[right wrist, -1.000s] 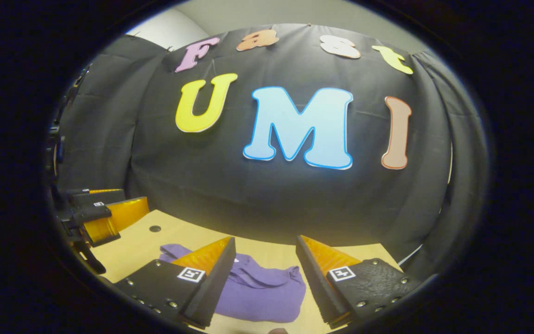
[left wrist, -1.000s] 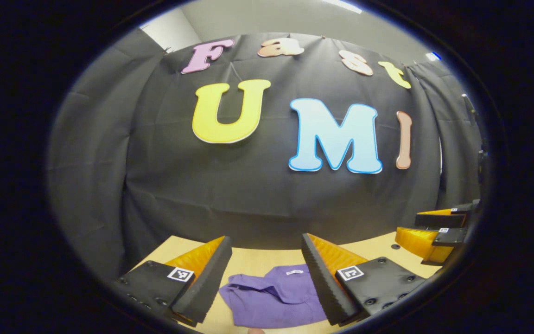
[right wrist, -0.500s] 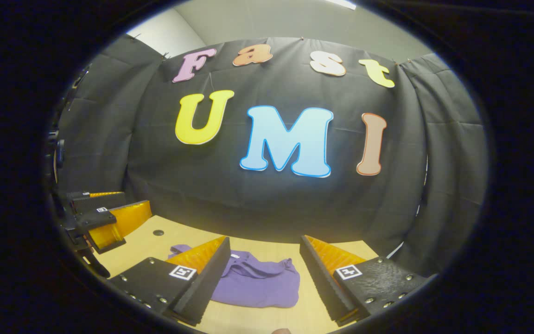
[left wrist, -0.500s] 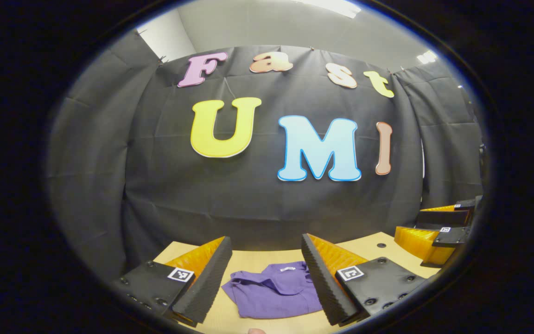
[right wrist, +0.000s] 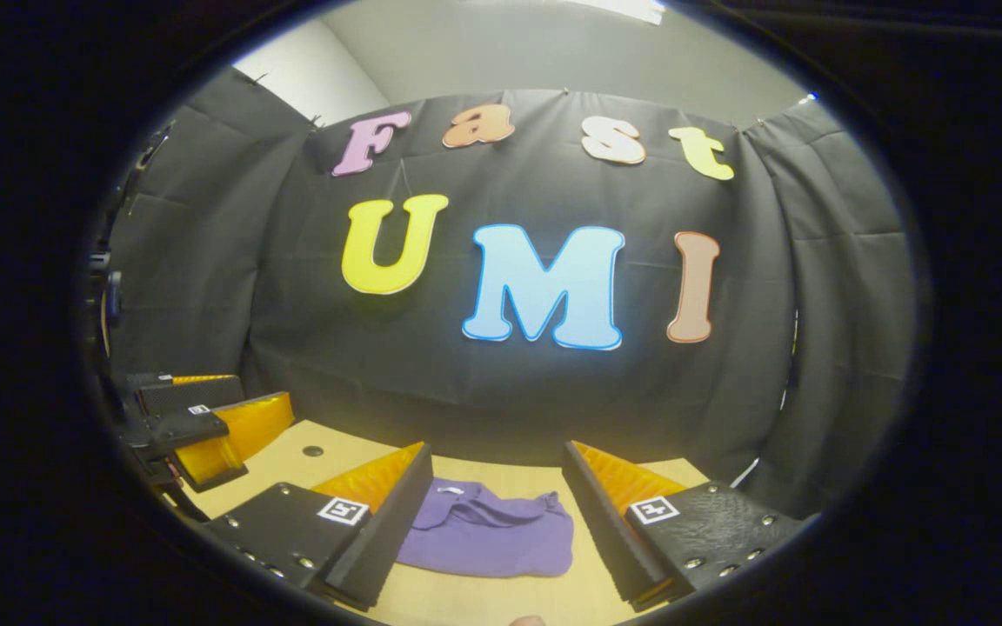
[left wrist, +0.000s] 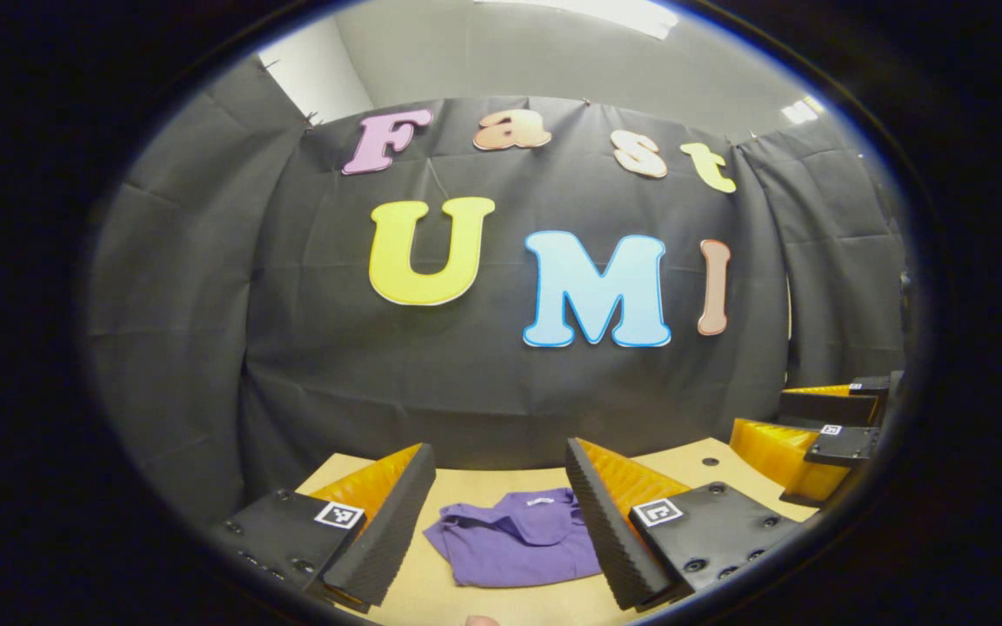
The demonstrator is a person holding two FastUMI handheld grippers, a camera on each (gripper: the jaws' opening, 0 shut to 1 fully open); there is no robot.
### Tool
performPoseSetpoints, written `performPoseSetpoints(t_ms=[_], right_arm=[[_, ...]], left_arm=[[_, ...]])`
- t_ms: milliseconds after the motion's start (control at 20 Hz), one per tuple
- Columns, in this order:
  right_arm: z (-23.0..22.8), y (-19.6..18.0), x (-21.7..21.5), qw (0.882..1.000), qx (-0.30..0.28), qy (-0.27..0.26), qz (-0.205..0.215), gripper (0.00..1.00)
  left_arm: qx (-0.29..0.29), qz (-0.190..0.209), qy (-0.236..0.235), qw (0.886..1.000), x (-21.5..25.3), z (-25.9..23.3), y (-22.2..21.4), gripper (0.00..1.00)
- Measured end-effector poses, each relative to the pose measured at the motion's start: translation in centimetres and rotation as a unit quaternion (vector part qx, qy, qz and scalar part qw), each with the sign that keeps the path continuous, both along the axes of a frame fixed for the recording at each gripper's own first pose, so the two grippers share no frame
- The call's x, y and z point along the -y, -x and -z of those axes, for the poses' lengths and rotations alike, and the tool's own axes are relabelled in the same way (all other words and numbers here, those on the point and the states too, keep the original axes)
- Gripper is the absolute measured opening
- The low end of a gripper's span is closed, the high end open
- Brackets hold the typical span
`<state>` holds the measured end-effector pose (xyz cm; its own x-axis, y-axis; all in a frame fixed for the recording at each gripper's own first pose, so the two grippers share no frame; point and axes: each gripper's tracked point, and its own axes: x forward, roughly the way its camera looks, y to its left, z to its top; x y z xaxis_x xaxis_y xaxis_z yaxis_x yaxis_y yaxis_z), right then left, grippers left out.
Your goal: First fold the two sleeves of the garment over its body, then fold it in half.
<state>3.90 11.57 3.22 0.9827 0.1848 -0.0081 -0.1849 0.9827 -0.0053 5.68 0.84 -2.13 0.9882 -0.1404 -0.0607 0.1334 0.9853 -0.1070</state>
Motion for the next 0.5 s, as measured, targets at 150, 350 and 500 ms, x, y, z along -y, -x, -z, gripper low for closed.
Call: performPoseSetpoints(t_ms=[150,350,500], right_arm=[[-0.3,0.5,0.1,1.0,0.004,0.001,0.001,0.93],[-1.1,0.8,0.3,1.0,0.019,0.007,0.005,0.93],[-1.7,1.2,0.1,0.999,0.032,0.01,0.006,0.91]], left_arm=[[0.001,0.001,0.005,1.0,0.3,-0.1,0.5,0.94],[0.009,-0.002,0.006,1.0,0.5,-0.6,1.0,0.94],[0.011,-0.007,0.01,1.0,0.3,-0.8,1.4,0.94]])
